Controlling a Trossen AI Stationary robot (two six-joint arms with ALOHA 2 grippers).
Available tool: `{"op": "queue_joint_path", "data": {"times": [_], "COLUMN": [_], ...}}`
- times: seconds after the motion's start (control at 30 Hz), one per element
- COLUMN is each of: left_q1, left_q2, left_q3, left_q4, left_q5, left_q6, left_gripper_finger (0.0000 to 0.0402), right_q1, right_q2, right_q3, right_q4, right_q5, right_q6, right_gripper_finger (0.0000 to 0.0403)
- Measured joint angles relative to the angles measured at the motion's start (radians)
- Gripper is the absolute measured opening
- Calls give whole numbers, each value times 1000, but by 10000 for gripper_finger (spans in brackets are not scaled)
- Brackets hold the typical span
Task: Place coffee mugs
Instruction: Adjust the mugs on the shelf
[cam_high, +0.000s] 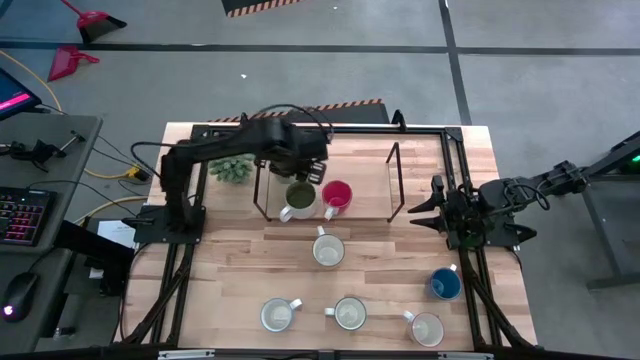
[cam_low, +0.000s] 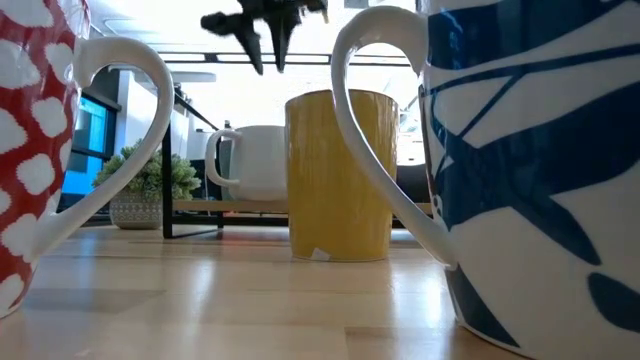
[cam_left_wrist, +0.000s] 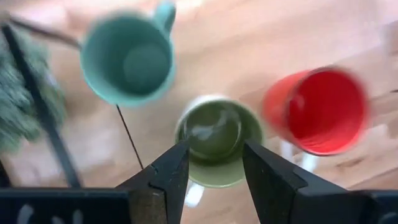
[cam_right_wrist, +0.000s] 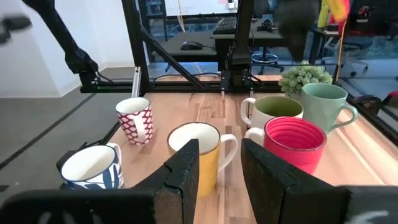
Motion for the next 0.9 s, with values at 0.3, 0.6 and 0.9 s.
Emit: {"op": "queue_joint_path", "data": {"times": [0.3,0.6,0.9], "left_q1": [-161,-355,-465], "left_q2": [-206,-375,-702], "left_q3": [26,24,-260], "left_q4": [-2,-2,0], "left_q5": [-140,-130,-76], "left_q6": [272,709,737], "left_gripper_finger": [122,122,121], "right_q1": [0,0,0], "right_q2": [0,3,40], "right_q3": [0,0,0], "right_q4": [23,176,384], "right_q5": [58,413,501], "right_q6": [-104,7,-79], "right_gripper_finger": [103,103,103]}}
